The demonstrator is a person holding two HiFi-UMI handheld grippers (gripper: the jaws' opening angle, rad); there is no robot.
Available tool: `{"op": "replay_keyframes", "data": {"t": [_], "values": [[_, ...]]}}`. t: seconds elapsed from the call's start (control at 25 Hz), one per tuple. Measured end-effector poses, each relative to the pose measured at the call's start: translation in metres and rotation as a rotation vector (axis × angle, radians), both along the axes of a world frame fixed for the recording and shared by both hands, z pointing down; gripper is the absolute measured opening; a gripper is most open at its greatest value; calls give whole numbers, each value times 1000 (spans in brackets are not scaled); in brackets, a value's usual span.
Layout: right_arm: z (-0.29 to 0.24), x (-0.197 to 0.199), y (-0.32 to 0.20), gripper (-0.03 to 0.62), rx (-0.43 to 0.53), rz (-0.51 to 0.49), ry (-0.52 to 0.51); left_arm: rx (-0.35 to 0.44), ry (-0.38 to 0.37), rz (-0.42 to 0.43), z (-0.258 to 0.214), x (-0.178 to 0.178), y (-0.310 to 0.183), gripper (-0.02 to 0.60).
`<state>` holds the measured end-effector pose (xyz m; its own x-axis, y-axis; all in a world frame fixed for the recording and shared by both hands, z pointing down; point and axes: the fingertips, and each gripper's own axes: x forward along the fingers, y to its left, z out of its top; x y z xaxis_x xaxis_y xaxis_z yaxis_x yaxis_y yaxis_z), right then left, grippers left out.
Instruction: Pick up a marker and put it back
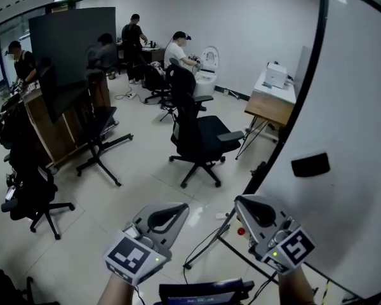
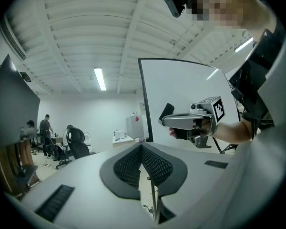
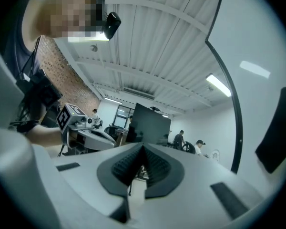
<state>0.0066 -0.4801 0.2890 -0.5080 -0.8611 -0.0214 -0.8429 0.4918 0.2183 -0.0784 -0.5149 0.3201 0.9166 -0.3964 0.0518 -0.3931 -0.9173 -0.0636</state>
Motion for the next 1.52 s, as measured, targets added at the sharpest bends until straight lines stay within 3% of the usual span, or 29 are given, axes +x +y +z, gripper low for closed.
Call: {"op": "replay_keyframes", "data": {"t": [0.24, 0.6, 0.8, 1.24, 1.52], "values": [[3, 9, 26, 6, -11, -85, -8, 11, -14, -132, -9, -3, 36, -2], [17, 53, 86, 6, -15, -201, 35, 42, -25, -287, -11, 33, 109, -2], [16, 62, 126, 6, -32, -279, -20, 41, -61, -354, -7, 38, 160, -2], [27, 28, 178, 6, -73, -375, -49, 22, -89, -458, -3, 6, 220, -2], [33, -44, 217, 6, -81, -394, -18, 8, -78, -500, 5, -67, 266, -2]]}}
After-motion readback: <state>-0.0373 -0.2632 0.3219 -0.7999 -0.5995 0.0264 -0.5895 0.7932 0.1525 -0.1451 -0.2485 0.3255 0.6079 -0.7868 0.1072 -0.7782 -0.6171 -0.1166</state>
